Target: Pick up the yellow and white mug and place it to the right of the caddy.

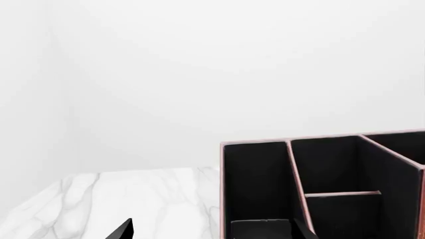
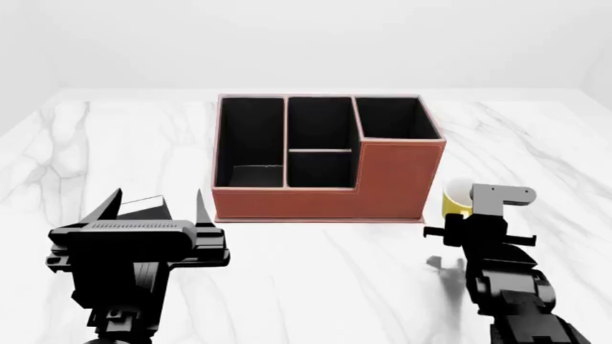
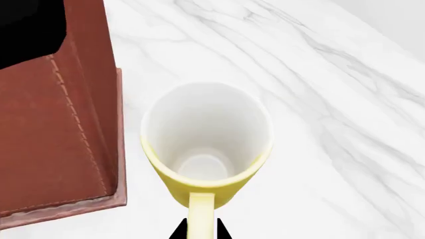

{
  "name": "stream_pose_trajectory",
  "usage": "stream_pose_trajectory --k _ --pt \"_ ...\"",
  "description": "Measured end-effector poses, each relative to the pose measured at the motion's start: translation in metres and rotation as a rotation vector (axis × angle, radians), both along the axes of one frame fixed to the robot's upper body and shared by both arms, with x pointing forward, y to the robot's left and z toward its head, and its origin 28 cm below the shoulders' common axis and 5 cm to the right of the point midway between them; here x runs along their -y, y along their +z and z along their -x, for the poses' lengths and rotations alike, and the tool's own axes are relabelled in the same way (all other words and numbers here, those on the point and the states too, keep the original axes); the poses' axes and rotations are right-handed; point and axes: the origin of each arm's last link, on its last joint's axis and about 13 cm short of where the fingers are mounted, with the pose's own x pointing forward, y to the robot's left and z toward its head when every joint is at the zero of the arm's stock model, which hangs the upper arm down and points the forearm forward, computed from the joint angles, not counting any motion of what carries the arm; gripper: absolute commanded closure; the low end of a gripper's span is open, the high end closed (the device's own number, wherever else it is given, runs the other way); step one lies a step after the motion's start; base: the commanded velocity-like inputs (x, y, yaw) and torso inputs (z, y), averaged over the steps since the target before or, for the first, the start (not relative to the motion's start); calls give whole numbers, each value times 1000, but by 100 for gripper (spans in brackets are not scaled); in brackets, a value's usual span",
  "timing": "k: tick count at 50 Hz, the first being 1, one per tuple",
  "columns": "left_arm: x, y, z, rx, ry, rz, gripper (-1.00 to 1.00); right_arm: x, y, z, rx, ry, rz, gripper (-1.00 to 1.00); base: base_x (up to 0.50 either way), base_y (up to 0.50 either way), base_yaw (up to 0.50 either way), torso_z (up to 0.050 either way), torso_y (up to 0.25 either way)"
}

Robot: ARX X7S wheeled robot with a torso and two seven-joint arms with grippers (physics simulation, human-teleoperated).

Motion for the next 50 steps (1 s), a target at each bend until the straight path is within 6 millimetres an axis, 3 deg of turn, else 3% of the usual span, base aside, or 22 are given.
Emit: stream_pose_trajectory --k 29,30,50 --pt "0 0 0 1 0 -1 -100 0 -3 1 -34 4 8 100 0 0 0 0 0" --pt "0 0 0 1 0 -1 -100 0 -3 1 -34 4 9 -100 0 0 0 0 0" --pt "0 0 1 2 2 0 -100 -1 1 1 -17 19 13 -100 0 0 0 0 0"
